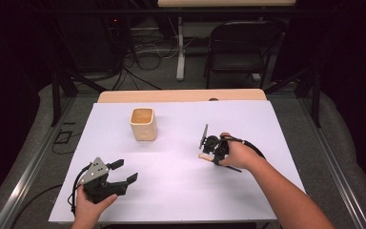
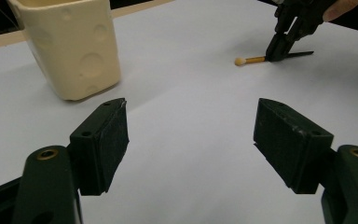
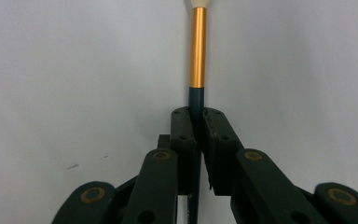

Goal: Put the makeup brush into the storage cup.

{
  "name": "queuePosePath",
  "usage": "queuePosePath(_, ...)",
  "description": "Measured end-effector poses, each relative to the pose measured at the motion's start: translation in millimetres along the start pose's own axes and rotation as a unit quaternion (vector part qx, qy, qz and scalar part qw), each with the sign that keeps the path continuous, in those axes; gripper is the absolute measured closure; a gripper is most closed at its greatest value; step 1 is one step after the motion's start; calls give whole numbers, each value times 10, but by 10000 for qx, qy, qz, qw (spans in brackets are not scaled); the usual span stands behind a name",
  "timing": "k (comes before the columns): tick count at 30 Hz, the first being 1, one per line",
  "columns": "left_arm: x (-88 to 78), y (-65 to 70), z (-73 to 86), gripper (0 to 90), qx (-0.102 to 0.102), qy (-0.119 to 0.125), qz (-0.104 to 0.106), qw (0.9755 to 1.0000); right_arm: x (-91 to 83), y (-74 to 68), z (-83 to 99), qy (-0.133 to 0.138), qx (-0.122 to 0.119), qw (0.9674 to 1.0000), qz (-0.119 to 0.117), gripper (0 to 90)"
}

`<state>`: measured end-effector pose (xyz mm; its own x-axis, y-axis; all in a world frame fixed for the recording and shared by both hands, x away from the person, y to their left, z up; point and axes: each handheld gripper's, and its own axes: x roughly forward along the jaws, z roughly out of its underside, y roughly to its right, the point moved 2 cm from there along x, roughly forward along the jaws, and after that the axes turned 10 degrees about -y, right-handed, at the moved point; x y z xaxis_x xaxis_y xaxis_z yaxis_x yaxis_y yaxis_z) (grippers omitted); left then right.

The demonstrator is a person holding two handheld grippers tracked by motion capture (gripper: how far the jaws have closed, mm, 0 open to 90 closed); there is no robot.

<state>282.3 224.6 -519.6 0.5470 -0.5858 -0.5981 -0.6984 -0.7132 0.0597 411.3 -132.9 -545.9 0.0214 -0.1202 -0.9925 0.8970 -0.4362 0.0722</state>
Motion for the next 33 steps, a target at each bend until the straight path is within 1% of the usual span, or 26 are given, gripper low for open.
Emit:
queuePosePath(11,4,4,0,263,-21,7,8,10000,-11,-13,2,45,-4,10000,-10,831)
queuePosePath(18,2,3,-1,263,-19,8,7,10000,-51,-6,24,117,23,9999,2,831)
queuePosePath(19,3,3,-1,262,-19,8,4,10000,-63,-8,29,94,43,9999,6,832)
queuePosePath(21,3,3,-1,263,-23,10,7,10000,-77,-13,37,193,56,9998,6,831)
queuePosePath(27,7,6,-3,263,-25,13,19,10000,-141,-32,63,250,50,9997,19,832)
queuePosePath(30,10,9,-3,263,-31,14,19,10000,-178,-42,80,312,63,9995,46,832)
queuePosePath(31,10,10,-4,263,-29,15,18,10000,-187,-47,86,376,69,9993,48,832)
queuePosePath(33,10,9,-4,263,-33,12,20,10000,-203,-49,91,369,58,9993,57,832)
